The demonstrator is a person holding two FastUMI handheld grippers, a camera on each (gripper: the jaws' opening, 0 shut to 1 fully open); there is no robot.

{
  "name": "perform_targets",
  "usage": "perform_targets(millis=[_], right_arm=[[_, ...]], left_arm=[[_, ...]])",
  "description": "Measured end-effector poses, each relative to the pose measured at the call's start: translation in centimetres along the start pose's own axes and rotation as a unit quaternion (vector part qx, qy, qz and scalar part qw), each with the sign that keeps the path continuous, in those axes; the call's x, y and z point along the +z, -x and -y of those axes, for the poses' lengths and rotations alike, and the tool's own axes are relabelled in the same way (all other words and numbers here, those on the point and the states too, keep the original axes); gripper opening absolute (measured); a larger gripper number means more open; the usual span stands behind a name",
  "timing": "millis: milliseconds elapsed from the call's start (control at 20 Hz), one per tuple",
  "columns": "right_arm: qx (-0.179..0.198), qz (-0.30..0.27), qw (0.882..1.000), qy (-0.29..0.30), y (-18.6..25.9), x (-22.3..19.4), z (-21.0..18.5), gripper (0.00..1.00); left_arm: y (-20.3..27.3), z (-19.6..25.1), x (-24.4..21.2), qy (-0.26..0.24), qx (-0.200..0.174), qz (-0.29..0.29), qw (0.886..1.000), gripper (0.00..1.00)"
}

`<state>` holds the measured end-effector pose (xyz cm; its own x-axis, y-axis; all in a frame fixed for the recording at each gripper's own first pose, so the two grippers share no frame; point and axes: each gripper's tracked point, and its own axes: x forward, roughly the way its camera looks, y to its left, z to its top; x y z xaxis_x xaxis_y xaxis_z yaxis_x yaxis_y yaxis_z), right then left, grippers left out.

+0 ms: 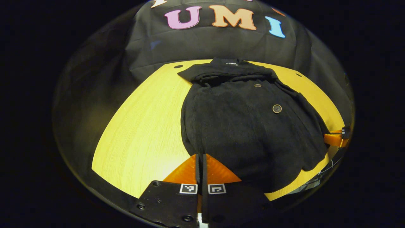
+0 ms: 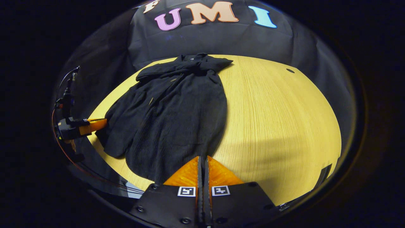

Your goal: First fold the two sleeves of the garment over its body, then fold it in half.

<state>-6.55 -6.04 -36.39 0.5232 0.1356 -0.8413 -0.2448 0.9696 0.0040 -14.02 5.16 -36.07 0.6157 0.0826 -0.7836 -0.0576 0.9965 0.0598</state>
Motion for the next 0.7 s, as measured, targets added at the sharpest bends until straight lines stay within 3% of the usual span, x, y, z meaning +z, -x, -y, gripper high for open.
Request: perform_targets(millis=[200,400,700], right_arm=[[0.006,-0.005,1.0,0.004,0.0,-0.1,0.1,0.05],[0.011,-0.007,1.0,0.001,-0.1,-0.4,0.0,0.05],[0.012,0.006,1.0,0.0,0.4,0.7,0.0,0.04]], left_arm=[[0.5,0.0,-0.3,0.015,-0.004,-0.006,1.0,0.0],[0.5,-0.2,-0.5,0.0,0.011,-0.004,1.0,0.0],[1.6,-0.6,-0.1,-0.008,0.005,-0.006,1.0,0.0]])
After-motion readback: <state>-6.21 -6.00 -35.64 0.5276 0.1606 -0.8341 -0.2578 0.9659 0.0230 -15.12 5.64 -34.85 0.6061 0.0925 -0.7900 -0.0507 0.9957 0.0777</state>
